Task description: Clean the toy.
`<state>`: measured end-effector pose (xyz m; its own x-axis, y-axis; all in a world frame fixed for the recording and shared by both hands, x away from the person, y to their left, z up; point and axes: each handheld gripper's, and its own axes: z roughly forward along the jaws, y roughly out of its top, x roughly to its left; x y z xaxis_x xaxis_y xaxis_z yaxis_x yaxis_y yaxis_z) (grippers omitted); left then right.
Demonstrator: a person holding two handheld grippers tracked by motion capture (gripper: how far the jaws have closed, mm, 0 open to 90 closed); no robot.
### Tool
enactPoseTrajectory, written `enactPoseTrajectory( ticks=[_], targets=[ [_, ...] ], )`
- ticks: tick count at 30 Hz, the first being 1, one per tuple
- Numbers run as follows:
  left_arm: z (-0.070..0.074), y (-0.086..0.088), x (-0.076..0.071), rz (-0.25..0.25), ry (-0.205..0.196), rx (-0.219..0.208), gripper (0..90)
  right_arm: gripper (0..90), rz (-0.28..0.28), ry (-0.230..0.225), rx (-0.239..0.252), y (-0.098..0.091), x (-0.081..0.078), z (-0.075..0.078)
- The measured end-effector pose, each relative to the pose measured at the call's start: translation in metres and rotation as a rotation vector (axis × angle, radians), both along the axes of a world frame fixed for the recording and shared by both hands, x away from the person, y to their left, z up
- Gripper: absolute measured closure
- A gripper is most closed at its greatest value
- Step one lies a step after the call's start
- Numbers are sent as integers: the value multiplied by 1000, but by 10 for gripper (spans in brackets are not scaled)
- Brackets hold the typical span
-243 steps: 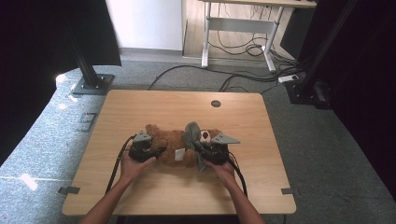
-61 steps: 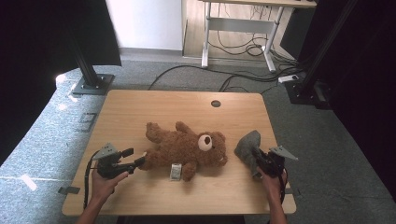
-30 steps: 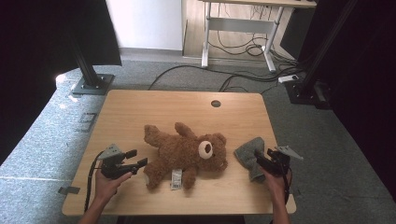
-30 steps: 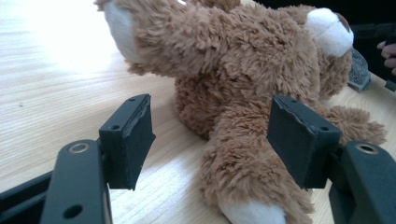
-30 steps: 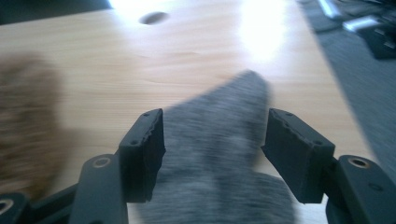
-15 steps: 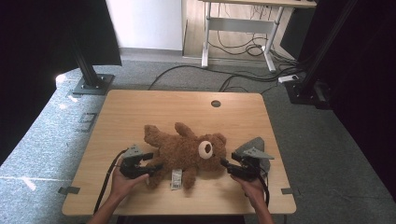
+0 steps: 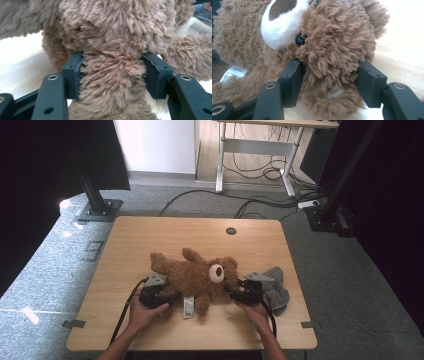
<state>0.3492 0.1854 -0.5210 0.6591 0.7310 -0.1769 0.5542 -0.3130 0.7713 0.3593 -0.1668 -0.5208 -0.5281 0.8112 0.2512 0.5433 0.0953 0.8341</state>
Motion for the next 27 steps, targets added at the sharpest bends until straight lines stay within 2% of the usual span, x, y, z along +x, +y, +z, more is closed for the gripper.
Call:
enactPoseTrajectory(
  ticks=[6, 13, 17, 20, 22, 27],
  targets=[
    [0, 8, 18, 26, 7, -6, 408, 422, -14, -15, 5, 11, 20, -2],
    [3, 14, 38, 36, 4, 21, 406, 421, -23, -28, 16, 19, 34, -4],
    [4, 14, 37, 31, 1, 21, 402, 417, -25, -32, 17, 18, 35, -4],
    [6, 17, 34, 36, 0, 0, 383, 413, -26, -48, 24, 17, 32, -2],
    [9, 19, 30, 36, -10, -17, 365, 413, -27, -66, 38, 16, 29, 0],
    [18, 26, 18, 28, -42, -29, 342, 394, -26, -104, 59, 9, 18, 9]
  ],
)
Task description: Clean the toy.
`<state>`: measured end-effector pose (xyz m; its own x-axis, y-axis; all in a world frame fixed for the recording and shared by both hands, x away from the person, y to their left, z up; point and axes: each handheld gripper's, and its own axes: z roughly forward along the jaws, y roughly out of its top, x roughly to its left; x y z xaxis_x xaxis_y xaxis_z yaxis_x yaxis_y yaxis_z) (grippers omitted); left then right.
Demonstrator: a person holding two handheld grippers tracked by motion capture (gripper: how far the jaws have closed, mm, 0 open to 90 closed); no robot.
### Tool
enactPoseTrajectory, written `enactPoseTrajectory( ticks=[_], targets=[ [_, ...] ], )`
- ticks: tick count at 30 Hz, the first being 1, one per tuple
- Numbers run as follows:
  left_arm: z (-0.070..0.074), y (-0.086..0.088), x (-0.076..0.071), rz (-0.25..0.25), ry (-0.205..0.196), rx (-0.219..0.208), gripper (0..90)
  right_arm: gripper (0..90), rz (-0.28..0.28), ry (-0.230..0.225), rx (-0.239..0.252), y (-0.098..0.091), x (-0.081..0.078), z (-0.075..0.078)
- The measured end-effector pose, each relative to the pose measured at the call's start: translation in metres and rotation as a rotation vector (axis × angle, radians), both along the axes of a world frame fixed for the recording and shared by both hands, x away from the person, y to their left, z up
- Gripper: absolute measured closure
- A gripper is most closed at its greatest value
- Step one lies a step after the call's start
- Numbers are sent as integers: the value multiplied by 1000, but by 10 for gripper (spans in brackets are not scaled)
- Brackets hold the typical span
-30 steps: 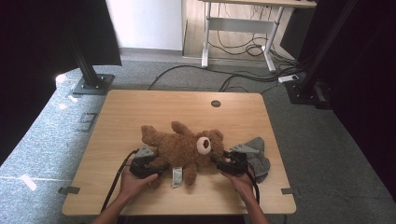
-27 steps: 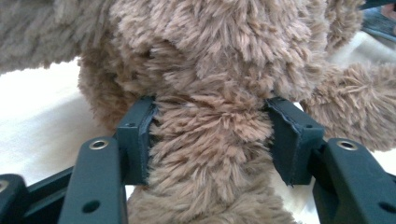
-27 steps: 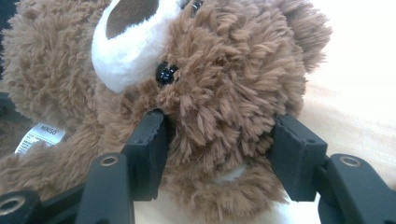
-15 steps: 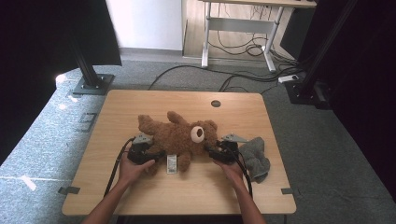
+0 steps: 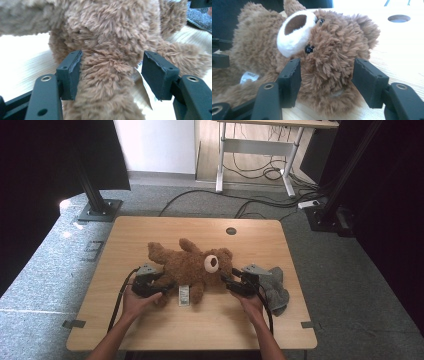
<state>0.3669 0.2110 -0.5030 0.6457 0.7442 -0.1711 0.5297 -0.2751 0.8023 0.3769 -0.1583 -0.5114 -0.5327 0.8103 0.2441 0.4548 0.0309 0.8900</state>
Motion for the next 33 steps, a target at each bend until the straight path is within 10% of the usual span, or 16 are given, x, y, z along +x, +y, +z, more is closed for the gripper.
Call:
enactPoseTrajectory(
  ticks=[7, 33],
  targets=[
    [1, 17, -18, 16, -9, -63, 340, 381, 22, -21, 14, -10, -15, 1],
    [-12, 33, -70, -17, 27, -35, 334, 380, 79, 19, -75, -27, -69, -17]
  ],
)
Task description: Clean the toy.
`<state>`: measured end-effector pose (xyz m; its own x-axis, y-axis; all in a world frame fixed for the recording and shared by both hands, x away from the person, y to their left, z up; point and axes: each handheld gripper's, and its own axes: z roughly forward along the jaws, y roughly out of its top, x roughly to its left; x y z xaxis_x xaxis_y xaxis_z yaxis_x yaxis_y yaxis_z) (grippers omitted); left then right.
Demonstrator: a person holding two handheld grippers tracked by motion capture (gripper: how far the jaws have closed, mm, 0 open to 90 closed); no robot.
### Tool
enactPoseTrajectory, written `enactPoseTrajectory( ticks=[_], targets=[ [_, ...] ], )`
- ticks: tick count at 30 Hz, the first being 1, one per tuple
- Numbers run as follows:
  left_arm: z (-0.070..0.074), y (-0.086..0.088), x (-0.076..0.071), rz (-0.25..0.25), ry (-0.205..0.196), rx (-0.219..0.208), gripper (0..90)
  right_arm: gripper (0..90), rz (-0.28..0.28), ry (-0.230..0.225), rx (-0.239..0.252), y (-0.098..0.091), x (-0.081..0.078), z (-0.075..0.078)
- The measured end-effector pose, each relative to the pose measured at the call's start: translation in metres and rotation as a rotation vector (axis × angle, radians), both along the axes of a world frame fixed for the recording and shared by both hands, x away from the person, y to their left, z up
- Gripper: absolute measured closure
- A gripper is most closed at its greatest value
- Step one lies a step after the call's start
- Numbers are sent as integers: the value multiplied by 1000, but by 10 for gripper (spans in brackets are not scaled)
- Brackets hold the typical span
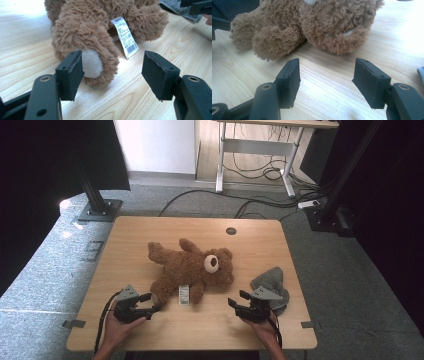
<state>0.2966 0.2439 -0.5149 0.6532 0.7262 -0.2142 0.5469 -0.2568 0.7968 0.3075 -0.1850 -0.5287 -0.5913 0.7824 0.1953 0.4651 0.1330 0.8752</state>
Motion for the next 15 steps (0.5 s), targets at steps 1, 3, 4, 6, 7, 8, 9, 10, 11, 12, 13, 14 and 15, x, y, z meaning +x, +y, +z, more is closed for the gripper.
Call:
enactPoseTrajectory(
  ticks=[1, 3, 4, 6, 7, 8, 9, 10, 11, 12, 13, 14, 15],
  targets=[
    [0, 0, 0, 0, 0, 1, 334, 381, -3, 4, 2, -1, -1, -1],
    [0, 0, 0, 0, -1, 5, 334, 380, -6, 9, 7, -3, -1, -2],
    [0, 1, 0, 0, 1, 5, 334, 380, -7, 10, 8, -3, -1, -2],
    [-1, 1, 1, 1, 1, 5, 334, 380, -8, 14, 9, -3, -1, -2],
    [-1, 1, 1, 1, 1, 4, 335, 380, -5, 12, 7, -3, 0, -3],
    [0, 2, 1, 0, 1, 1, 335, 380, -5, 11, 7, -2, 0, -3],
    [0, 2, 1, 0, 0, 0, 335, 380, -6, 10, 10, -2, 0, -2],
    [-1, 2, 1, -1, 0, 3, 335, 380, -5, 10, 10, -1, -1, -2],
    [-1, 2, 1, -1, -1, 4, 335, 380, -6, 8, 11, -1, -1, -2],
    [0, 2, 2, -2, 0, 7, 335, 380, -5, 7, 10, -1, -1, -2],
    [0, 1, 2, -3, 0, 8, 335, 380, -5, 8, 9, -1, -1, -2],
    [0, 1, 3, -3, 0, 10, 334, 379, -6, 7, 10, -1, 0, -3],
    [-1, 1, 3, -3, 1, 9, 332, 378, -8, 8, 10, -1, 0, -3]
  ],
)
